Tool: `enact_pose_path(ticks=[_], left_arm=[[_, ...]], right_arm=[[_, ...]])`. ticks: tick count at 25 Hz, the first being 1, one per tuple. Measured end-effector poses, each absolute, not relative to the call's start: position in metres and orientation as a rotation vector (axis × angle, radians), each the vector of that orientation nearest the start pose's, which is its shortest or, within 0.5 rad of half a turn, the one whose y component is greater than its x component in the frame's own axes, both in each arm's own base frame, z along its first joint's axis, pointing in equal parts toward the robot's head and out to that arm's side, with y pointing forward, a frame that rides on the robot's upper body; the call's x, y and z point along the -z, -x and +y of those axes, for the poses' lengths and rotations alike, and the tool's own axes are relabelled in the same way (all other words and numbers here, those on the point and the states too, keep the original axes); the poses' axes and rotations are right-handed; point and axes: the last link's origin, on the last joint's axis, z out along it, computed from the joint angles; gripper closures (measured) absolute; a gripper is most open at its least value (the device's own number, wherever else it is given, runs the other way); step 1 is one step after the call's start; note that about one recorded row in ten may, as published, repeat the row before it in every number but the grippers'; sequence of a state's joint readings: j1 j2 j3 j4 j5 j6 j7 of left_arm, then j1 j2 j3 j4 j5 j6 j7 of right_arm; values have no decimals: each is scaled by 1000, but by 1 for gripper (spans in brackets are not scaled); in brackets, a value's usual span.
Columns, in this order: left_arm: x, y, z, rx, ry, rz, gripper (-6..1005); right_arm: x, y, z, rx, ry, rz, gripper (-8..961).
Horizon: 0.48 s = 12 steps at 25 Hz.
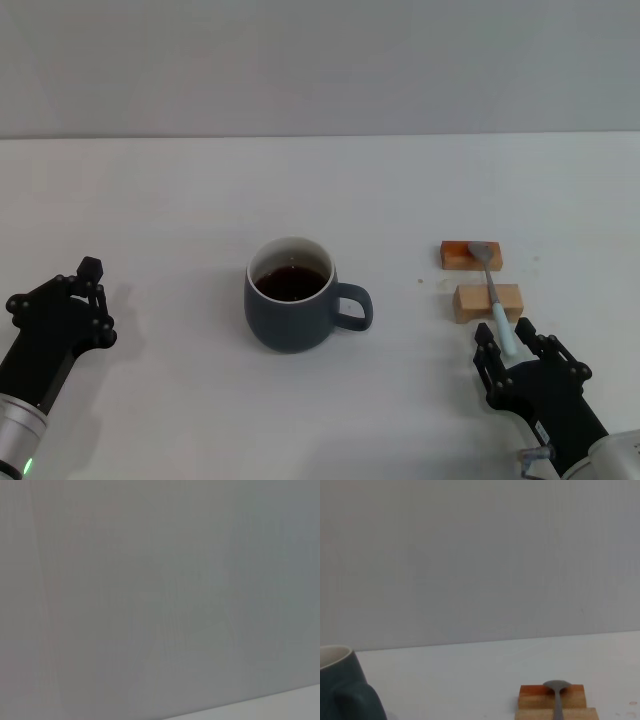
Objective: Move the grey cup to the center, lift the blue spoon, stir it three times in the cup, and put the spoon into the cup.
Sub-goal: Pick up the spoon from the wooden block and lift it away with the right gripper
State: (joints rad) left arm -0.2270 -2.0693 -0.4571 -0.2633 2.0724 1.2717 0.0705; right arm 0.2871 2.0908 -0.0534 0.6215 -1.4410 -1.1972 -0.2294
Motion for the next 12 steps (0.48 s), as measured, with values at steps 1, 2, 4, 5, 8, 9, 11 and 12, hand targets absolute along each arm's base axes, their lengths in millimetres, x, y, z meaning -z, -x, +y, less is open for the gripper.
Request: enact_pose_path(ticks=[1,2,4,5,8,9,11,12], left_arm=[[46,346,250,564,1710,-453,1001],[45,346,250,564,1710,-453,1001],[45,347,250,563,1710,-453,1001],[45,347,249,563,1710,-454,1001],[45,347,249,562,1710,-454,1001],[45,347,249,562,1710,-455,1001],[45,347,249,561,1709,-456,1001],[45,347,248,561,1709,-456,1000]], right_arm=[[124,-294,218,-617,1776,805,486],[124,-294,218,-617,1775,805,491],[124,-294,217,-617,1775,807,501],[124,-294,217,-617,1775,807,506],[124,-294,217,-618,1774,809,520],[124,-294,217,-618,1774,809,525],[124,-294,216,-618,1773,809,535],[124,-294,216,-618,1772,810,540]])
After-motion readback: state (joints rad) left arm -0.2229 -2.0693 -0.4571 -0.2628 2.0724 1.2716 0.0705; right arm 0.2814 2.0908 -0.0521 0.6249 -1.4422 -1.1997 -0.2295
